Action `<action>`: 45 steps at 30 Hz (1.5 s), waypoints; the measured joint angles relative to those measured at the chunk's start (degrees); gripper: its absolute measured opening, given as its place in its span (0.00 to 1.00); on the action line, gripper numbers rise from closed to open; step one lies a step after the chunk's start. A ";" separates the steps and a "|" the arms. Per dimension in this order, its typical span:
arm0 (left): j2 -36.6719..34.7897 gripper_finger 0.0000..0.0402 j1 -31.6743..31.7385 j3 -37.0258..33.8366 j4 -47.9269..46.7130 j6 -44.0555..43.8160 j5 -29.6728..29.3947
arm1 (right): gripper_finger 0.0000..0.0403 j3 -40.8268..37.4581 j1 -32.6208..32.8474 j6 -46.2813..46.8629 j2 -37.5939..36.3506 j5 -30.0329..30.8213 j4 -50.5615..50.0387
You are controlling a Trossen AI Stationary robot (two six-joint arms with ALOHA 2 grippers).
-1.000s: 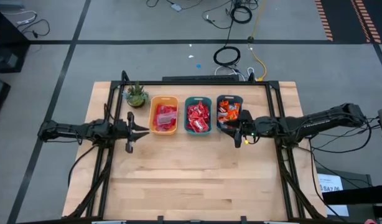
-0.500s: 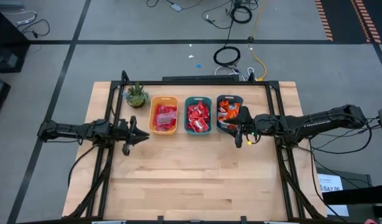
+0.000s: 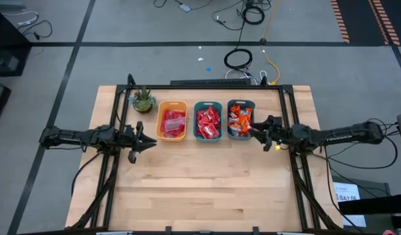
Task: Sort candy
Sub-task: Return to Home Position
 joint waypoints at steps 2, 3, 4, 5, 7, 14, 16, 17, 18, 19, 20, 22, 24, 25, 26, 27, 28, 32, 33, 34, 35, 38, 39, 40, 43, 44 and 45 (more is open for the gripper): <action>-0.02 0.19 0.00 0.00 -0.03 0.00 0.00 | 0.46 -0.49 -0.75 0.52 -4.40 1.00 -4.78; -0.01 0.19 0.00 0.00 0.01 0.00 -0.02 | 0.46 -0.43 -1.19 0.50 -6.56 1.35 -6.60; -0.02 0.19 0.00 -0.01 0.03 0.00 -0.03 | 0.46 -0.34 -1.60 0.19 -8.94 1.34 -8.93; -0.02 0.19 0.00 -0.01 -0.07 0.00 -0.04 | 0.46 -0.37 -1.97 -0.20 -11.62 0.98 -12.09; -0.02 0.19 0.00 -0.02 0.08 0.00 -0.04 | 0.46 -0.34 -2.90 -0.47 -16.98 0.53 -18.38; 0.03 0.19 0.00 -0.02 0.04 -0.04 -0.15 | 0.46 0.02 -4.17 -2.41 -23.49 -1.42 -22.70; -0.02 0.19 0.00 -0.02 0.15 -0.02 -0.15 | 0.46 -0.01 -4.14 -2.45 -22.22 -1.64 -23.03; -0.02 0.19 0.00 -0.02 0.34 -0.04 -0.15 | 0.46 -0.01 -4.14 -2.71 -21.83 -1.83 -23.04; 0.00 0.19 0.00 -0.02 0.30 -0.03 -0.15 | 0.46 -0.01 -4.14 -3.26 -21.83 -1.83 -23.01; 0.04 0.19 0.00 -0.02 0.05 -0.04 -0.15 | 0.46 -0.01 -4.14 -3.93 -21.87 -1.83 -22.98; 0.05 0.19 0.00 -0.02 0.11 -0.04 -0.15 | 0.46 -0.01 -4.14 -4.59 -21.85 -1.85 -22.99; 0.03 0.19 0.00 -0.03 0.17 -0.04 -0.17 | 0.46 -0.01 -4.14 -5.47 -21.83 -2.39 -23.03; 0.04 0.19 0.00 -0.04 0.21 -0.02 -0.16 | 0.46 -0.01 -4.14 -5.57 -21.75 -2.61 -23.02; 0.03 0.19 0.00 -0.04 0.25 -0.04 -0.17 | 0.46 -0.01 -4.14 -5.61 -21.67 -2.63 -23.04; 0.04 0.19 0.00 -0.06 0.16 -0.02 -0.17 | 0.46 -0.01 -4.14 -5.61 -21.65 -2.71 -23.04; 0.05 0.19 0.00 -0.04 0.09 -0.03 -0.17 | 0.46 -0.01 -4.14 -5.63 -21.65 -2.68 -23.02; 0.04 0.19 0.00 -0.04 0.17 -0.03 -0.17 | 0.46 -0.01 -4.14 -5.63 -21.67 -2.68 -23.02; 0.04 0.19 0.00 -0.04 0.17 -0.03 -0.17 | 0.46 -0.03 -4.14 -5.65 -21.65 -2.68 -23.01; 0.05 0.19 0.00 -0.06 0.19 -0.03 -0.17 | 0.46 -0.03 -4.14 -5.66 -21.65 -2.68 -23.02; 0.03 0.19 0.00 -0.04 0.17 -0.02 -0.17 | 0.46 -0.03 -4.14 -5.63 -21.65 -2.68 -23.00; 0.03 0.19 0.00 -0.04 0.17 -0.04 -0.17 | 0.46 -0.03 -4.14 -5.66 -21.65 -2.68 -23.00; 0.04 0.19 0.00 -0.04 0.17 -0.02 -0.17 | 0.46 -0.03 -4.14 -5.66 -21.65 -2.68 -23.00; 0.05 0.19 0.00 -0.04 0.17 -0.03 -0.17 | 0.46 -0.03 -4.14 -5.66 -21.65 -2.68 -23.00; 0.05 0.19 0.00 -0.04 0.17 -0.02 -0.17 | 0.46 -0.03 -4.14 -5.66 -21.65 -2.68 -23.00; 0.03 0.19 0.00 -0.06 0.17 -0.02 -0.17 | 0.46 -0.03 -4.14 -5.66 -21.65 -2.68 -23.00; 0.04 0.19 0.00 -0.05 0.17 -0.02 -0.19 | 0.46 -0.03 -4.14 -5.66 -21.65 -2.68 -23.00; 0.04 0.19 0.00 -0.06 0.17 -0.02 -0.19 | 0.46 -0.03 -4.14 -5.66 -21.65 -2.68 -23.00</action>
